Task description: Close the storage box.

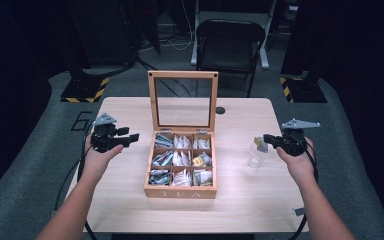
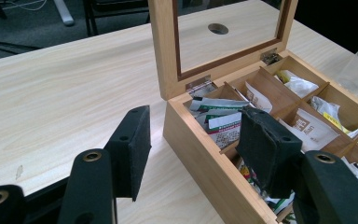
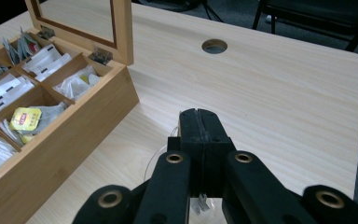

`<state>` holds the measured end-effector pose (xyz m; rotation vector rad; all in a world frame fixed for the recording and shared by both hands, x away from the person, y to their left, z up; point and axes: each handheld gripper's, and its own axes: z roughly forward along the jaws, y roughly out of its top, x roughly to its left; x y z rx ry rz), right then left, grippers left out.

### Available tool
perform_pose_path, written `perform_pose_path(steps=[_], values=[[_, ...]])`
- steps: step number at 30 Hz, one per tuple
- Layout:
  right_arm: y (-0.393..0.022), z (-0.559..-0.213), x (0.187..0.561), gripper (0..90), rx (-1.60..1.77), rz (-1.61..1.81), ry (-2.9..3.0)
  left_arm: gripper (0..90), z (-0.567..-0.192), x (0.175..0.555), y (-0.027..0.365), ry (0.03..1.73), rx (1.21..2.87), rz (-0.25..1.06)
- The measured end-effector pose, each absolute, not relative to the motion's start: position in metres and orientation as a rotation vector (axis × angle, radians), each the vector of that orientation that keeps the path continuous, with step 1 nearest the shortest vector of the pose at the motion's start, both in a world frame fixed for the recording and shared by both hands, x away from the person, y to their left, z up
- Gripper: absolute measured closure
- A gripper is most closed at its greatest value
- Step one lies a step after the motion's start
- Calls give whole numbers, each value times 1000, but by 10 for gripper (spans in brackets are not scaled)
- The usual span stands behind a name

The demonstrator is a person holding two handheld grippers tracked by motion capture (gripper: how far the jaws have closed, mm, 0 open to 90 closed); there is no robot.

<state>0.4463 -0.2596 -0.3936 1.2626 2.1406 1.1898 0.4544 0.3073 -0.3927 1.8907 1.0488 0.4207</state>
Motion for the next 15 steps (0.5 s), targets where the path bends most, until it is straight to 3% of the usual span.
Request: perform_pose_path(steps=[15], values=[[-258, -412, 446, 900, 1283, 1162, 2160, 439, -393, 454, 308, 1046, 1899, 424]])
